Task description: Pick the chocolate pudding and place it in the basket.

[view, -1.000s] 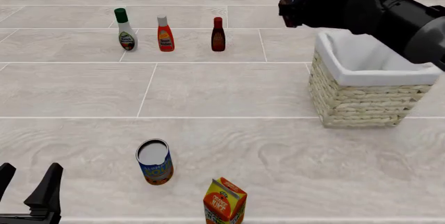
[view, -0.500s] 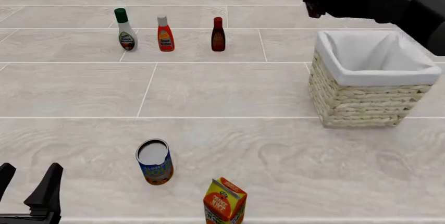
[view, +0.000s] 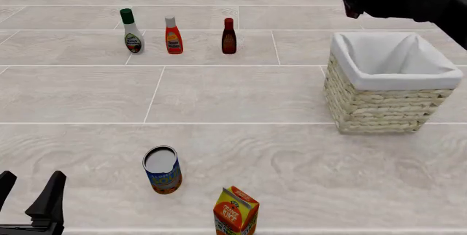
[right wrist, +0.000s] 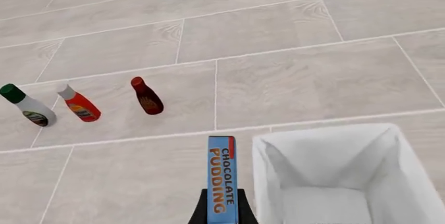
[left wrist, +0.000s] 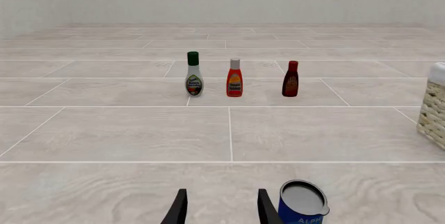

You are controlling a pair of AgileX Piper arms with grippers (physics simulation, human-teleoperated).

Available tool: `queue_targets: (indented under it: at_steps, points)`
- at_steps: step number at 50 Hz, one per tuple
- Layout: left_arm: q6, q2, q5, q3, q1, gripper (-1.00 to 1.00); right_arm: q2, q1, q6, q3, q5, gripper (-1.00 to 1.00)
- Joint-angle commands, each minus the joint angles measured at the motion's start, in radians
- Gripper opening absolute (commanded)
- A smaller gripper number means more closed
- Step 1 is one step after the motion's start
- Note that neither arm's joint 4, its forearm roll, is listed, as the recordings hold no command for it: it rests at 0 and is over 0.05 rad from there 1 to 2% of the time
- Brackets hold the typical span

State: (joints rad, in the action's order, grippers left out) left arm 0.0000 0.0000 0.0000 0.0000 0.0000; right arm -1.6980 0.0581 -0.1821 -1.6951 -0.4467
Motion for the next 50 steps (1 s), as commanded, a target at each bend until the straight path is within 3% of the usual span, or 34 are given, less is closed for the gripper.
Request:
queue_targets:
  at_steps: [1,50]
  points:
    - [0.0,0.0,0.0,0.0,0.0,1.0,-0.009,-0.056,0.001,-0.02,-0.01,-1.0]
    - [0.0,0.0,0.0,0.0,0.0,1.0,-0.053,-0.24,0.038,-0.03,-0.017,-1.0]
